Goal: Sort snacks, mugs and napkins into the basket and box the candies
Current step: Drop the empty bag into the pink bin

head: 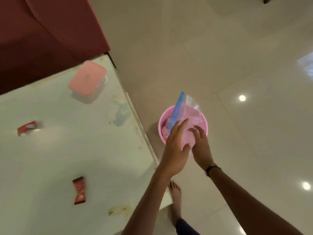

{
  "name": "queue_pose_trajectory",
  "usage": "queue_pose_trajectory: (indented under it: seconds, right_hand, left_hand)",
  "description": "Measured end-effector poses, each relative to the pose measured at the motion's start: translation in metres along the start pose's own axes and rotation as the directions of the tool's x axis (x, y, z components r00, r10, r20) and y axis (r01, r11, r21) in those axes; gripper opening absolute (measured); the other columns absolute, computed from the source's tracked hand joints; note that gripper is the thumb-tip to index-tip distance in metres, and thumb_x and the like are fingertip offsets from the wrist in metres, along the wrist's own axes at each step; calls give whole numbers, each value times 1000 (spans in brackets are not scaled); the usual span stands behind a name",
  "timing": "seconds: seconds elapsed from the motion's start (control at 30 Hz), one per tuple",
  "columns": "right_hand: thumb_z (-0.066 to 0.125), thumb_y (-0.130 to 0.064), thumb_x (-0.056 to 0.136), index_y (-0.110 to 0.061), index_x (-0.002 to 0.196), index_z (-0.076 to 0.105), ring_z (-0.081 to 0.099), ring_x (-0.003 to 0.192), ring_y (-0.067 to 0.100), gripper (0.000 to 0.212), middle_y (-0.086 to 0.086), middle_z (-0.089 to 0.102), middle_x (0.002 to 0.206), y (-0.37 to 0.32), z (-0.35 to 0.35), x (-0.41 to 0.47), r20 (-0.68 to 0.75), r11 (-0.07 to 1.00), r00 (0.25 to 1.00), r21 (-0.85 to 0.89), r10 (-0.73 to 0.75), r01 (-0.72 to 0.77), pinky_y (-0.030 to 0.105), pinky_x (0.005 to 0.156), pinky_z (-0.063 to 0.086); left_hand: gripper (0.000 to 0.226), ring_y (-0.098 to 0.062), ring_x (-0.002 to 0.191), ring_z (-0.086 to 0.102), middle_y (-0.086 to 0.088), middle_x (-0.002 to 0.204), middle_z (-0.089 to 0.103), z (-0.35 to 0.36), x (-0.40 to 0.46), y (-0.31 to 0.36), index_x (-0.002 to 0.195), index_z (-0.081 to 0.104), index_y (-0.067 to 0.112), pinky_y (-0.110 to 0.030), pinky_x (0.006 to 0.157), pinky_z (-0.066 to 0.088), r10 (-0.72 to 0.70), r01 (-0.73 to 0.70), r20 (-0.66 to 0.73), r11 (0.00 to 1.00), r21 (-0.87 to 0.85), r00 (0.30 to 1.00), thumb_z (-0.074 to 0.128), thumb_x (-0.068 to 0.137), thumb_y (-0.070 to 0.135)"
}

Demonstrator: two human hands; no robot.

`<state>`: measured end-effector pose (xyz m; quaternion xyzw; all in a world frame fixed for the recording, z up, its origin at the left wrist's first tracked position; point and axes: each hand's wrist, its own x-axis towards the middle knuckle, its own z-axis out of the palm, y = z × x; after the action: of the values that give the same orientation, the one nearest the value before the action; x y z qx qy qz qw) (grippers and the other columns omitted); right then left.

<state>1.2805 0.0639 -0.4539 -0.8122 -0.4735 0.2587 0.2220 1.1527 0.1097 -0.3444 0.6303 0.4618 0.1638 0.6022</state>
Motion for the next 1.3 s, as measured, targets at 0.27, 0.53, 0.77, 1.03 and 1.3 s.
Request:
queue_pose_trajectory:
  seconds: [0.27, 0.53, 0.77, 1.03, 1.3]
  right_hand:
    - [40, -7, 90, -19, 140, 36, 34, 134, 35, 52, 4, 44, 145, 58, 47, 42, 516, 840, 839, -522, 171, 150, 42, 113, 29]
    - [47, -37, 94, -24, 144, 32, 22, 141, 39, 55, 3, 37, 151, 39, 36, 66, 672, 864, 665, -497, 325, 81, 53, 117, 12]
    - [42, -20, 99, -10, 113, 62, 64, 95, 26, 26, 9, 65, 116, -52, -40, 27, 168, 998, 984, -51, 53, -45, 28, 76, 48]
    - [35, -16, 100, -16, 99, 64, 60, 72, 2, 30, -9, 65, 89, -219, -96, -25, 168, 980, 978, 179, -121, 91, 14, 65, 46]
    - [36, -27, 101, -21, 90, 61, 69, 74, 13, 28, -5, 70, 89, -399, -79, -111, 175, 929, 957, 331, -231, 164, 38, 73, 55]
  left_hand:
    - [53, -38, 142, 18, -10, 156, 20, 38, 72, -96, 143, 27, 21, -49, 112, 26, -319, -36, 267, 579, 815, 909, 45, 93, 16]
    - [42, -33, 125, 47, -11, 138, 49, 32, 81, -101, 135, 40, 9, -44, 106, 40, -374, 77, 247, 672, 737, 894, 45, 94, 16]
    - [35, -24, 114, 58, -4, 131, 57, -8, 42, -29, 129, 47, 16, -41, 94, 52, -144, 149, -43, 895, 420, 989, 47, 94, 16]
    - [27, -13, 87, 62, 8, 104, 67, -125, -51, 57, 111, 56, 22, -23, 75, 48, -101, 139, -445, 989, 53, 890, 46, 90, 7]
    - [19, -11, 80, 64, 8, 96, 66, -280, -204, 87, 108, 54, 20, -20, 62, 51, -224, 34, -716, 962, -270, 661, 44, 94, 11]
